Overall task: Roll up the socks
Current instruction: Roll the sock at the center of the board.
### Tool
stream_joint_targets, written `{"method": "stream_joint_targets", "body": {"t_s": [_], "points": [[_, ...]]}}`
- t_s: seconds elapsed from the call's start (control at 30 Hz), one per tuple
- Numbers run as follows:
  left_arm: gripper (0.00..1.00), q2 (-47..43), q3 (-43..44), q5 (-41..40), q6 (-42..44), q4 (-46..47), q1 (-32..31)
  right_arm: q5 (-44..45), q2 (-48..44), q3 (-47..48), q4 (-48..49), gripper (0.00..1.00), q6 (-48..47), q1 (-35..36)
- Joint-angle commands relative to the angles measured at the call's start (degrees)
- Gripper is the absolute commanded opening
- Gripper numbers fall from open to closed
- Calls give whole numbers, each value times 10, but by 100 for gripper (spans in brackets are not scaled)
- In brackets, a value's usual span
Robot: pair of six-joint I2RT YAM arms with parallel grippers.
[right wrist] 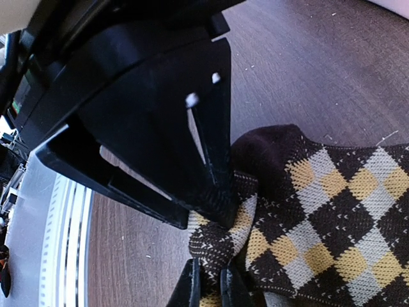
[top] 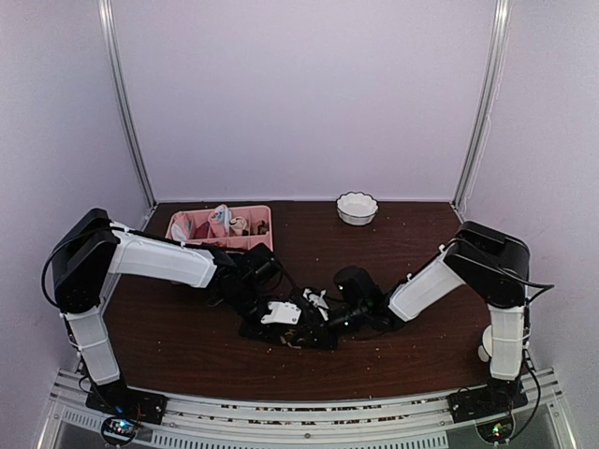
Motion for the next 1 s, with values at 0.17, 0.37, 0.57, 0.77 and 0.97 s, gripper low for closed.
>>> {"method": "stream_joint_targets", "body": {"t_s": [0.17,0.37,0.57,0.77,0.97], "points": [[20,31,1,-55,0,-5,-1,35,48,-48,-158,0,10,0],[29,37,0,-67,1,-6,-1,33,41,-50,-164,0,7,0],[0,62,33,-82,-12,-29,4,34,26,-65,-158,0,5,-4],[0,127,122,-23,-45,-126,26,69,-21,-134,-64,14,36,-5],[0,172,173,26,-64,-193,42,137,-84,-189,-8,100,49,-6]]}}
